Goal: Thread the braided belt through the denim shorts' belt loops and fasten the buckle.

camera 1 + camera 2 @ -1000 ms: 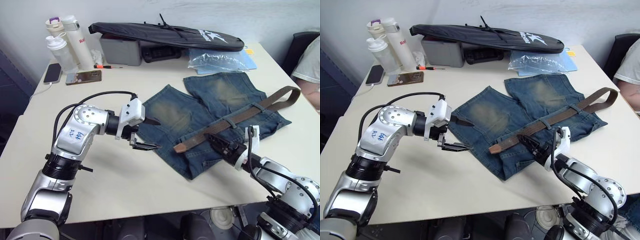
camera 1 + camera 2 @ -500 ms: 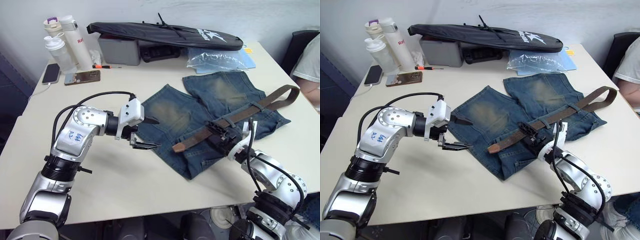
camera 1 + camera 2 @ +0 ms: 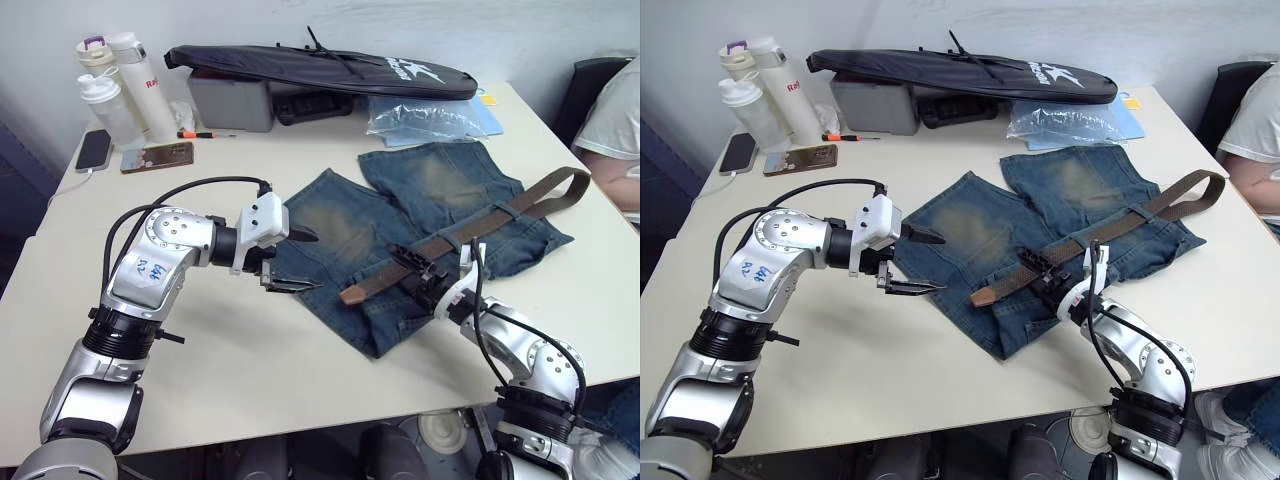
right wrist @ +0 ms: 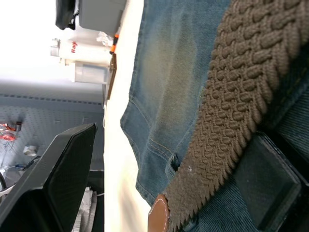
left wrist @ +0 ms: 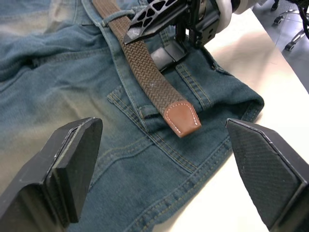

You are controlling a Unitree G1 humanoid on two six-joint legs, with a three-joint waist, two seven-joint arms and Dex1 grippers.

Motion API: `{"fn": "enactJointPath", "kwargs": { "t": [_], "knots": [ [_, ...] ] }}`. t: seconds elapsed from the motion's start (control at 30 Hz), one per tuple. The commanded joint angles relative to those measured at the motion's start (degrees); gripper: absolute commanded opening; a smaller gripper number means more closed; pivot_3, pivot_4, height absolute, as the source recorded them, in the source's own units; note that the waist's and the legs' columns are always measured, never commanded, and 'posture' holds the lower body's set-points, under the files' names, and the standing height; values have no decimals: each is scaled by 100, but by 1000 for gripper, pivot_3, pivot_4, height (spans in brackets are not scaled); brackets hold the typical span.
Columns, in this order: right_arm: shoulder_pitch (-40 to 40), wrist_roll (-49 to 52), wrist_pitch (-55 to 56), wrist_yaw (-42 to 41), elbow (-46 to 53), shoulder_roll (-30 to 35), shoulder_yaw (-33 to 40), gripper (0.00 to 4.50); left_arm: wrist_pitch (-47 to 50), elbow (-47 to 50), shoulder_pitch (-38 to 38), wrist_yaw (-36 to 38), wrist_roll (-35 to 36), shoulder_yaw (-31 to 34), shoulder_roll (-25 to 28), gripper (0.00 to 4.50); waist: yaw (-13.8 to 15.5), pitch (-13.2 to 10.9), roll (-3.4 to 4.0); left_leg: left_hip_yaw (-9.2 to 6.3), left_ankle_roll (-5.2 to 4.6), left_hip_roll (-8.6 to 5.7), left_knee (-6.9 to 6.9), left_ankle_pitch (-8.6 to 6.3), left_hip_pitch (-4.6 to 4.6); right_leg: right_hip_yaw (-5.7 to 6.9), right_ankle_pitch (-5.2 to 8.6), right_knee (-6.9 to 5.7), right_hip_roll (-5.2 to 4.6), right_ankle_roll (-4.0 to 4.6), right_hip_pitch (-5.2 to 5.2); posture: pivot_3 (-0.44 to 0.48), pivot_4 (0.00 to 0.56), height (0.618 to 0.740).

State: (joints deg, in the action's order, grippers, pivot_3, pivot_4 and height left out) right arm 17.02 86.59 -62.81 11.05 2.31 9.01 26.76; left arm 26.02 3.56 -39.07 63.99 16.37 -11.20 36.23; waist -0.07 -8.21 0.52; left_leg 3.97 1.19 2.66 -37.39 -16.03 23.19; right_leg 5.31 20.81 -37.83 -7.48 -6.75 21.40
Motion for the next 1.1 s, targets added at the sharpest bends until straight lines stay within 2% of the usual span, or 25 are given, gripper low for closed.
{"fn": "enactJointPath", "kwargs": {
  "t": [0.03,0.07,0.27,0.33,0.67,0.93,1.1],
  "knots": [
    [-217,-147,142,-116,-66,25,-189,3924,-74,36,-67,-3,-5,129,61,4500,0,2,-3,0,0,1,0,0,0,0,0,0,0,0,0,0,150,658],
    [-250,-146,165,-147,-63,31,-226,3648,-71,42,-62,-3,-7,131,64,4500,0,2,-3,0,0,1,1,0,0,0,0,0,0,0,0,0,150,658],
    [-361,-103,289,-191,25,45,-417,631,-88,7,-71,10,-28,120,64,4500,-8,12,-16,1,0,2,3,0,-1,-2,0,2,0,0,1,0,150,658],
    [-302,-231,480,-215,68,73,-406,71,-110,-23,-85,26,-43,108,55,4500,-12,27,-40,1,0,6,5,0,-5,-2,0,1,5,0,0,0,150,658],
    [-67,-267,1202,-714,684,444,-169,71,-213,-115,-128,105,-84,54,-1,4500,18,19,-27,4,-3,4,3,2,1,-6,0,1,-8,0,4,0,150,658],
    [-509,-840,1546,-1478,805,757,-270,71,-217,-119,-148,132,-85,51,-16,4500,21,18,-27,6,-3,1,9,2,1,-5,0,5,-4,0,5,0,150,658],
    [-661,-1124,1604,-1728,744,730,-432,71,-214,-129,-161,151,-90,46,-18,4500,16,18,-26,7,-3,1,10,2,0,-5,0,5,-3,0,5,0,150,658]
  ]
}}
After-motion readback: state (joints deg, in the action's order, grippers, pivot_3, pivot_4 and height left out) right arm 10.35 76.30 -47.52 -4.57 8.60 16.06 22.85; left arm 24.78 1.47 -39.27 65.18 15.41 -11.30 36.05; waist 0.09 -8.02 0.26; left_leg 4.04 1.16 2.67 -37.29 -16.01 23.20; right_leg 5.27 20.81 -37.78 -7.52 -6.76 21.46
